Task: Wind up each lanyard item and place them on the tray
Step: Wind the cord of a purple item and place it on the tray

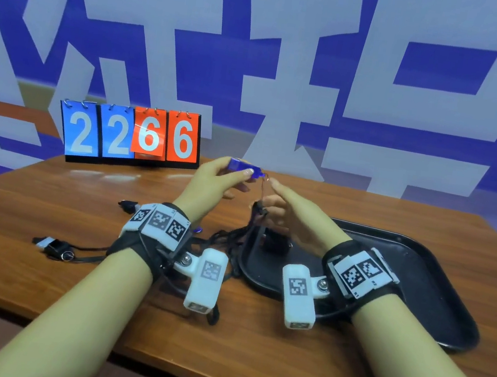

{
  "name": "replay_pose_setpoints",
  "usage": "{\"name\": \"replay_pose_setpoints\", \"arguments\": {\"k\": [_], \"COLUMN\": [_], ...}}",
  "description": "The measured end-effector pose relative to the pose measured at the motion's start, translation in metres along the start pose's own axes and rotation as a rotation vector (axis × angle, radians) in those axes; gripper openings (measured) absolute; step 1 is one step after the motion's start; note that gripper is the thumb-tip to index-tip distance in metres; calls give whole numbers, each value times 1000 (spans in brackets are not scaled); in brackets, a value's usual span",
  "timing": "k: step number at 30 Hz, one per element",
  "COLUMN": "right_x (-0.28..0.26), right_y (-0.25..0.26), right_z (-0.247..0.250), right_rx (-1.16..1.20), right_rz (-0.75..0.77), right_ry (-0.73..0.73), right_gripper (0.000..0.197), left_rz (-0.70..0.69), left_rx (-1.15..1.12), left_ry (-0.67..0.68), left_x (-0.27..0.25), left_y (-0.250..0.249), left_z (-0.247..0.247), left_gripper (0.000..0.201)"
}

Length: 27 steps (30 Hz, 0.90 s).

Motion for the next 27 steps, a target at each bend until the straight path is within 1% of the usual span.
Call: {"name": "replay_pose_setpoints", "arguments": {"k": [2, 3, 6, 7, 9, 11, 12, 13, 14, 17, 22, 23, 25, 26, 27], "right_x": [-2, -3, -4, -3, 1, 4, 4, 3, 1, 0, -4, -6, -11, -15, -18], "right_y": [-2, -1, 2, 3, 0, -4, -5, -5, -5, -5, -1, 1, 4, 6, 7], "right_z": [7, 11, 16, 14, 9, -2, -6, -8, -8, 2, 24, 26, 28, 27, 28], "right_rx": [80, 127, 260, 242, 113, -18, -66, -82, -51, 160, 136, 126, 88, 30, -92], "right_rz": [63, 84, 89, 83, 60, 46, 54, 76, 100, 115, 127, 126, 93, 74, 66], "right_ry": [19, 18, -4, -12, -6, 64, 90, 89, 67, -48, -144, -154, -189, -214, -252], "right_gripper": [20, 17, 25, 26, 27, 36, 33, 27, 21, 14, 11, 15, 30, 37, 46], "left_rz": [53, 75, 109, 109, 96, 81, 77, 78, 86, 150, 272, 292, 323, 332, 341], "left_rx": [-73, -96, -121, -121, -124, -155, -161, -155, -148, -183, -337, -360, -414, -440, -461], "left_ry": [-41, -51, -35, -20, 23, 64, 67, 52, 20, -128, -318, -356, -433, -463, -478], "left_x": [2, 3, 3, 2, 0, -3, -4, -4, -3, 0, -2, -3, -4, -4, -5], "left_y": [4, 6, 11, 11, 10, 8, 7, 6, 8, 19, 42, 46, 51, 52, 51], "left_z": [5, 7, 6, 4, 0, -3, -4, -3, -1, 11, 26, 28, 31, 32, 32], "left_gripper": [20, 19, 22, 23, 24, 22, 22, 22, 22, 23, 18, 19, 23, 24, 23]}}
Point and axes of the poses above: each hand's wrist, its own x-axis towards the middle knuckle, its own z-axis out of the back of the hand, y = z × x, the point moved 3 cm from there along x, towards the middle knuckle, and after that the axes turned 6 degrees about x, right-handed, at the moved point
